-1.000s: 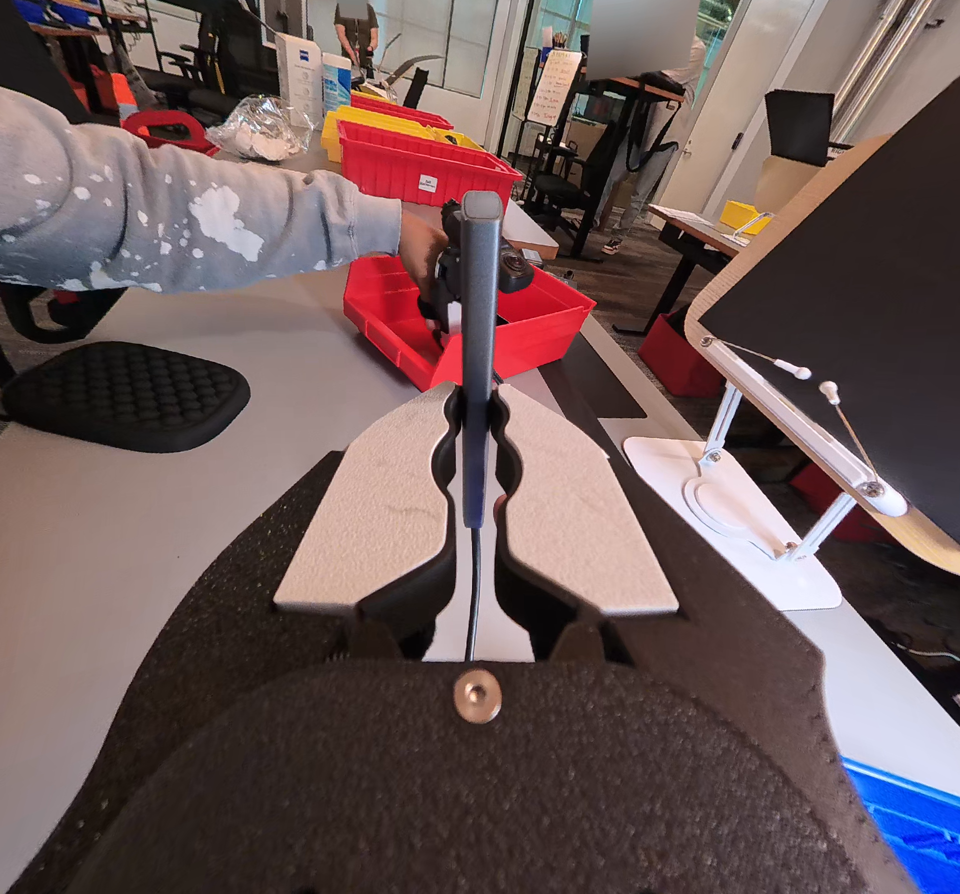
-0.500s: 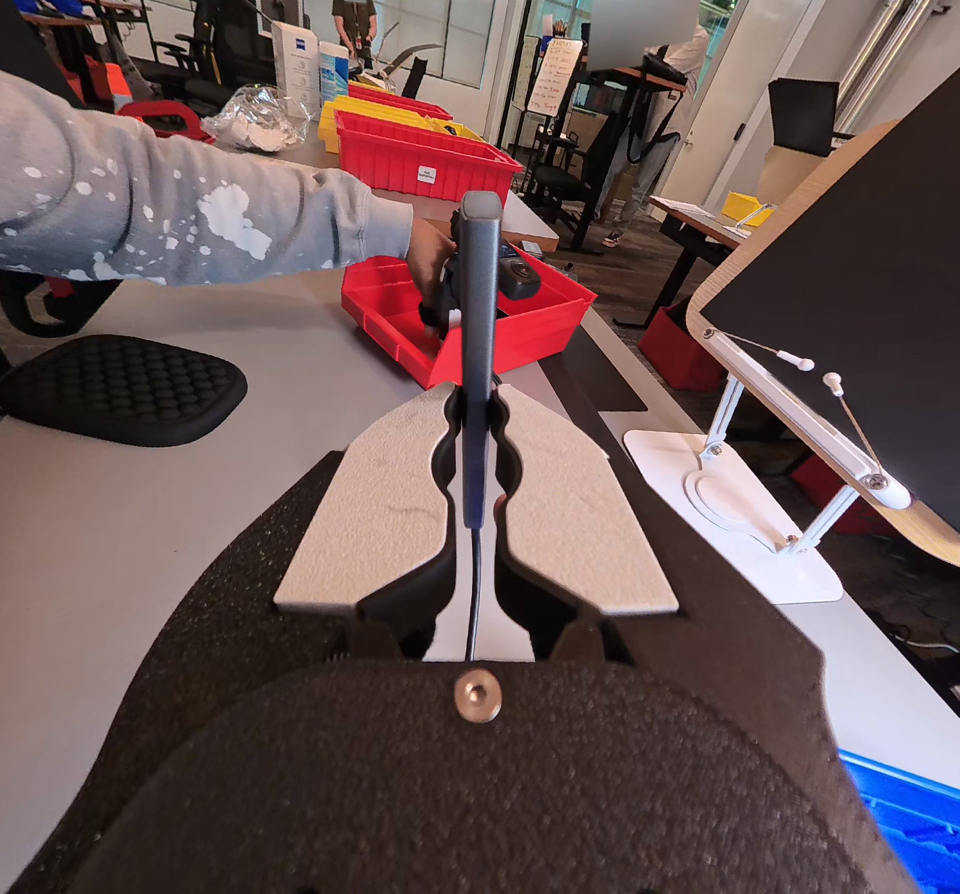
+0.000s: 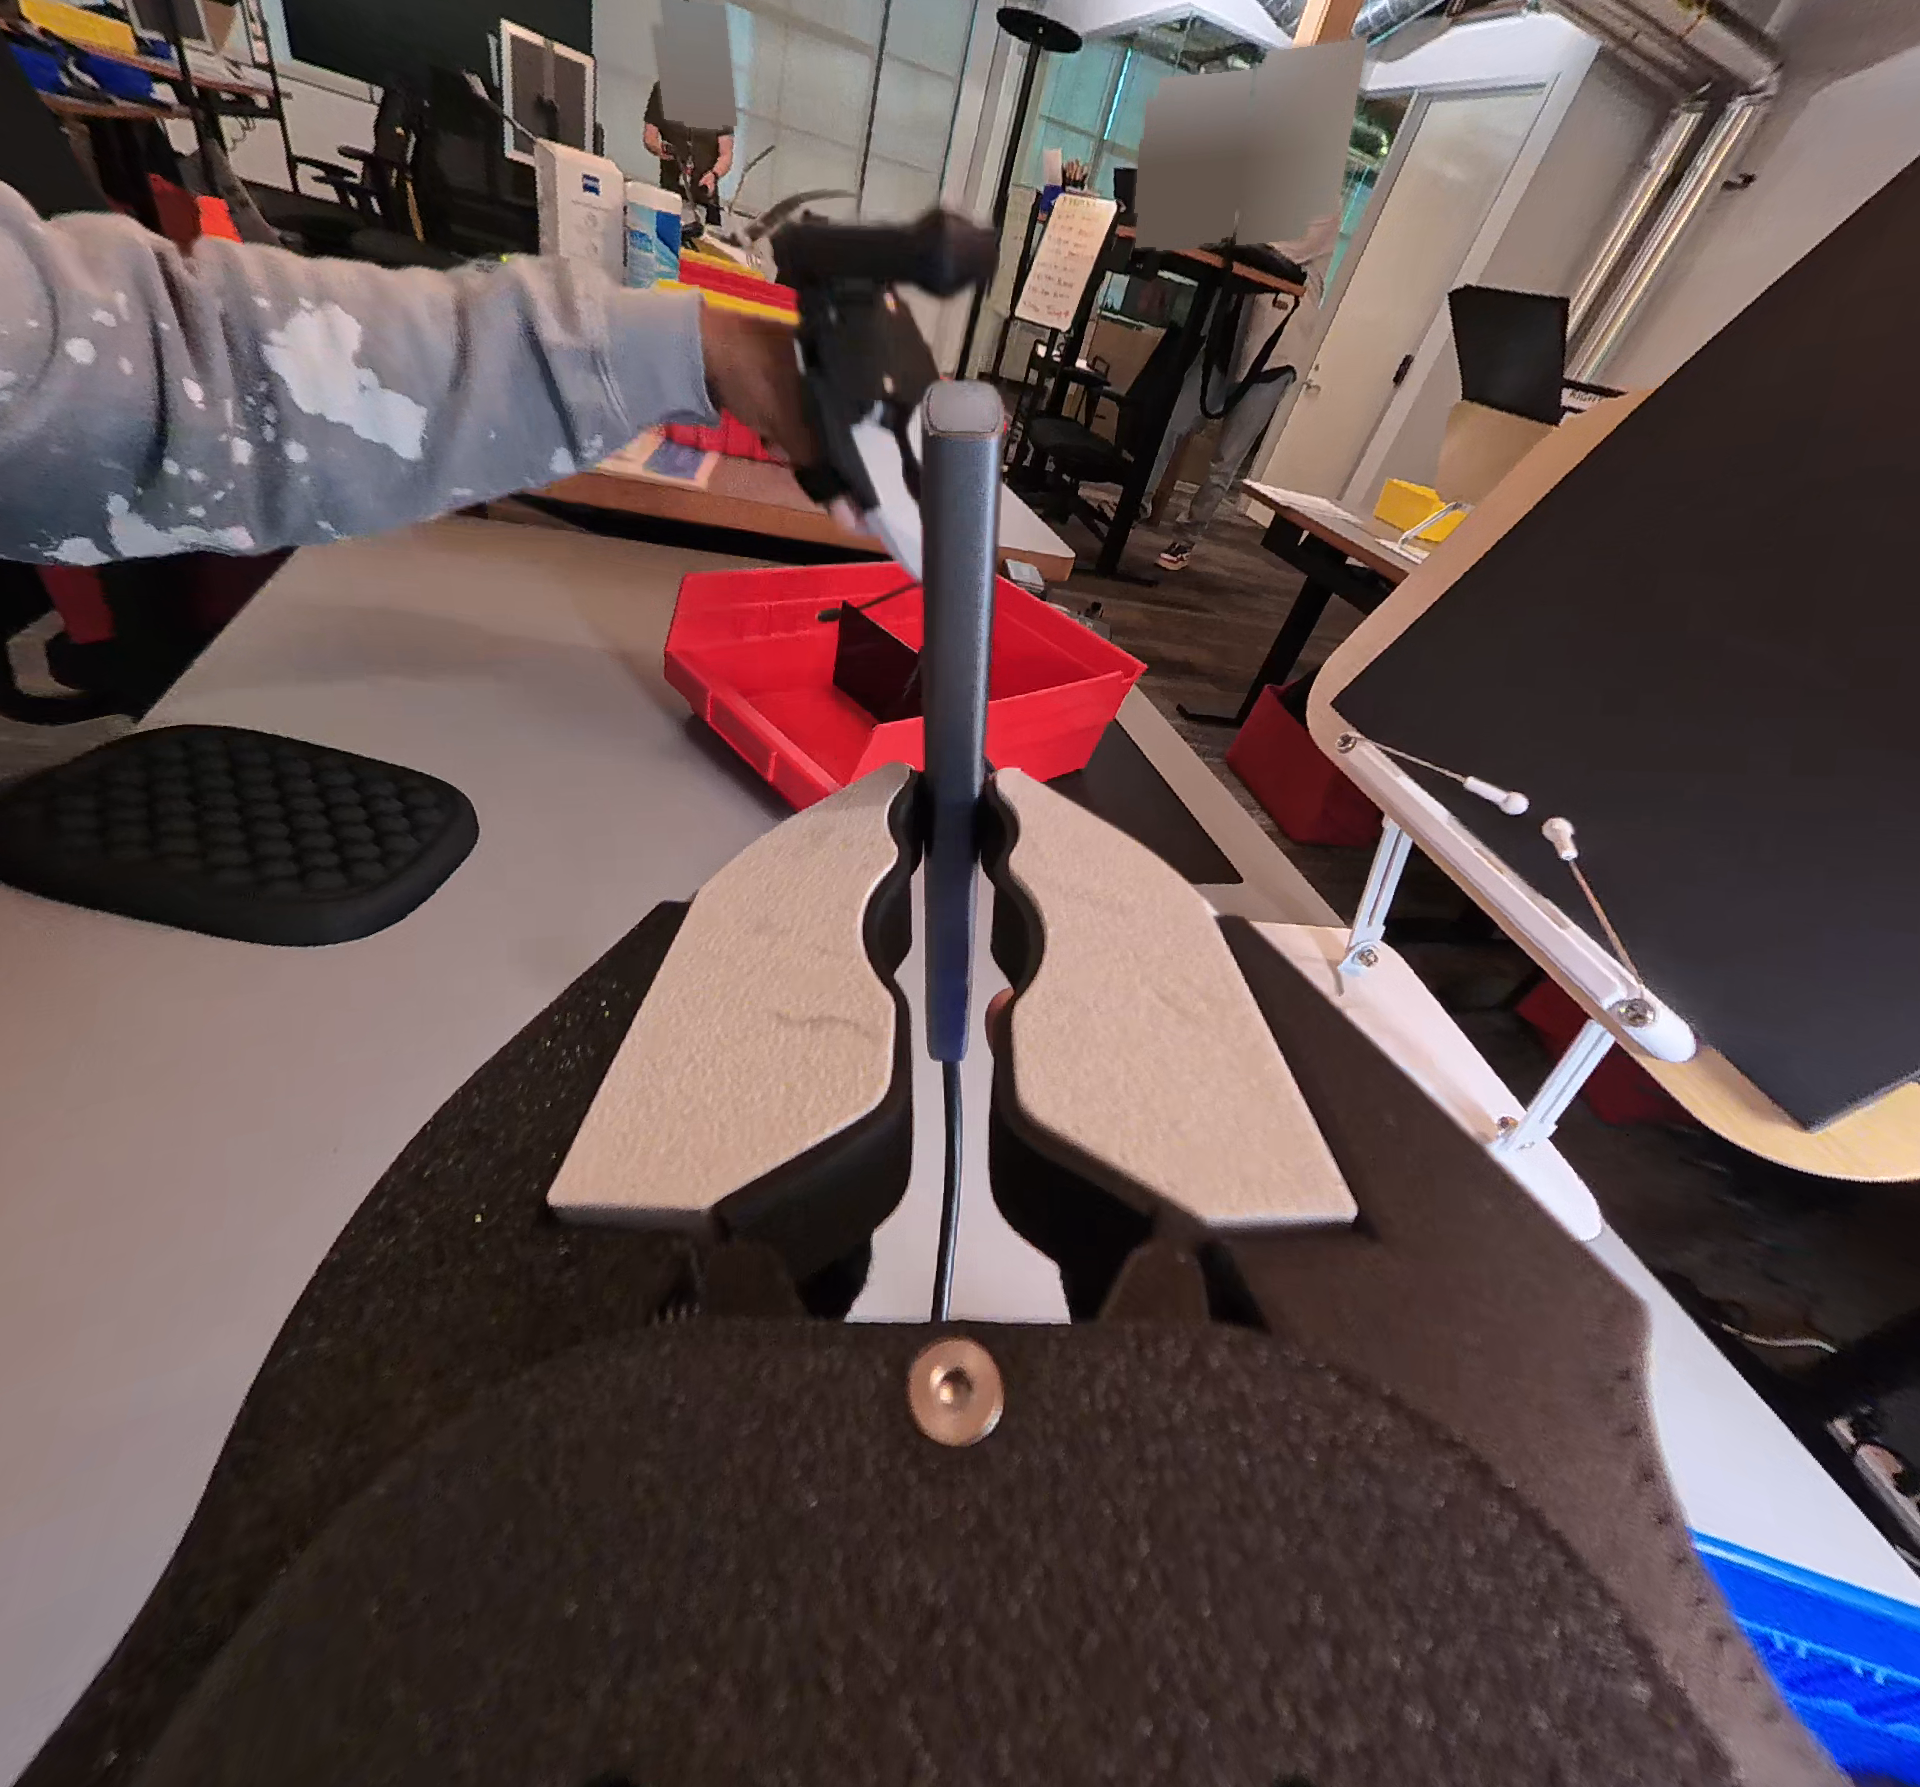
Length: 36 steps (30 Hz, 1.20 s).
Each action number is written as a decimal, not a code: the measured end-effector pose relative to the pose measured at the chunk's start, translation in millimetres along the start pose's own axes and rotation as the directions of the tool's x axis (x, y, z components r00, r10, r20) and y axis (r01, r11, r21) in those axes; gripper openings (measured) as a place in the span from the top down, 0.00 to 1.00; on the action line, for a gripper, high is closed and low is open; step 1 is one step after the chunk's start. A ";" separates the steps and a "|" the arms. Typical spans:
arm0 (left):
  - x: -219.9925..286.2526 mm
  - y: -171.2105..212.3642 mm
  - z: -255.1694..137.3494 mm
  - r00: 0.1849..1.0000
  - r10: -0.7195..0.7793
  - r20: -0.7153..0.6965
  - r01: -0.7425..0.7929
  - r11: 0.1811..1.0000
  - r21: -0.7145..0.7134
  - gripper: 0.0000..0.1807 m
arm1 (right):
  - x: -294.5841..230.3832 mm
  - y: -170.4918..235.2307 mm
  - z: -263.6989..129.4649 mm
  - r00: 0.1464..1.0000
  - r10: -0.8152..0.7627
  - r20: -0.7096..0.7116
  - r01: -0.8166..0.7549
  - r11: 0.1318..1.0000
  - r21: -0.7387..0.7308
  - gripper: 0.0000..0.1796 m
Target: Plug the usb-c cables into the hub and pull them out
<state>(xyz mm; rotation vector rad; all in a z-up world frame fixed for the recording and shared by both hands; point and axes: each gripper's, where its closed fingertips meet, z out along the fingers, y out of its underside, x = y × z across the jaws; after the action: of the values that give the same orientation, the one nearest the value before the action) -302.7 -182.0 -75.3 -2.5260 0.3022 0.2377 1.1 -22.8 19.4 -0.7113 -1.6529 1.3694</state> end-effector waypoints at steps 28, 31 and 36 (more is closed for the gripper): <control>242.5 4.3 66.4 0.913 0.022 -0.407 0.023 0.994 0.105 0.93 | 29.6 -34.8 -73.0 0.977 -0.055 -0.205 0.073 0.994 0.082 0.95; 258.3 -2.6 78.5 0.889 0.301 -0.346 -0.280 0.954 0.110 0.87 | 27.5 -34.4 -69.8 0.978 -0.059 -0.199 0.075 0.994 0.075 0.95; 279.0 -23.8 116.4 0.779 0.439 -0.447 -0.441 0.891 0.105 0.87 | 26.1 -34.6 -72.6 0.978 -0.066 -0.200 0.081 0.994 0.070 0.95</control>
<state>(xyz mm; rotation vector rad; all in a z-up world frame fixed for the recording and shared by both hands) -40.9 -142.1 -223.2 -2.4532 1.0928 -0.1989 55.4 26.0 62.0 -0.7096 -1.4482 1.2610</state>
